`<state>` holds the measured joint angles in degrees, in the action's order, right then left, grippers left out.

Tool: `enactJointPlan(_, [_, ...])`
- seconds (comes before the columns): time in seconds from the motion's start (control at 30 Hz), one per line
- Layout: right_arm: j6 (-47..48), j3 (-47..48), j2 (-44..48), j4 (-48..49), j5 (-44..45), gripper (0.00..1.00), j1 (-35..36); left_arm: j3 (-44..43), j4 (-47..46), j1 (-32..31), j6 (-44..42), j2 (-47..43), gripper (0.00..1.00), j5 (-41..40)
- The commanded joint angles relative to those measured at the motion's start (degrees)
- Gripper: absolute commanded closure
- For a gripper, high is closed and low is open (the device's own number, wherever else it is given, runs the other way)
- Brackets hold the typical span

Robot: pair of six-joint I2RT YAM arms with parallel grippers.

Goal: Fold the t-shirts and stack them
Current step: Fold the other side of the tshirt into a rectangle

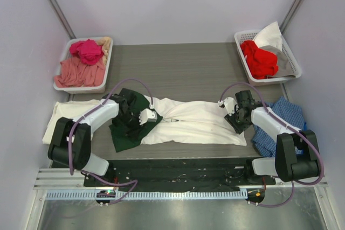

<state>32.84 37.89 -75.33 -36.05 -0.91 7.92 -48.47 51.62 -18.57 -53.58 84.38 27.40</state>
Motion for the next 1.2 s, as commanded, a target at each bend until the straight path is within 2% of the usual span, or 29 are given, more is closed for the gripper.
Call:
enactJointPlan(0.0, [0.03, -0.53, -1.14, 1.6, 0.38, 0.58, 0.25, -0.31, -2.22, -0.5, 1.02, 0.7, 0.67, 0.64])
enactJointPlan(0.13, [0.03, -0.89, -1.22, 1.86, 0.47, 0.58, 0.25, 0.21, -2.75, -1.12, 1.64, 0.88, 0.72, 0.64])
enactJointPlan(0.23, [-0.06, -0.89, -1.31, 1.86, 0.38, 0.58, 0.34, 0.66, -3.36, -1.65, 2.34, 1.4, 0.81, 0.38])
enactJointPlan(0.37, [0.03, -0.97, -1.4, 1.86, 0.38, 0.58, 0.25, 0.31, -2.93, -2.96, 3.31, 1.05, 1.0, 0.03])
enactJointPlan(0.73, [-0.23, -1.15, -2.1, 1.95, 0.47, 0.58, 0.25, -3.03, 2.52, -11.3, 6.82, -6.15, 1.0, -0.06])
enactJointPlan(1.17, [-0.23, -1.33, -2.01, 2.04, 0.64, 0.58, 0.25, -3.91, 1.21, -17.99, 11.48, -6.24, 1.0, -0.94])
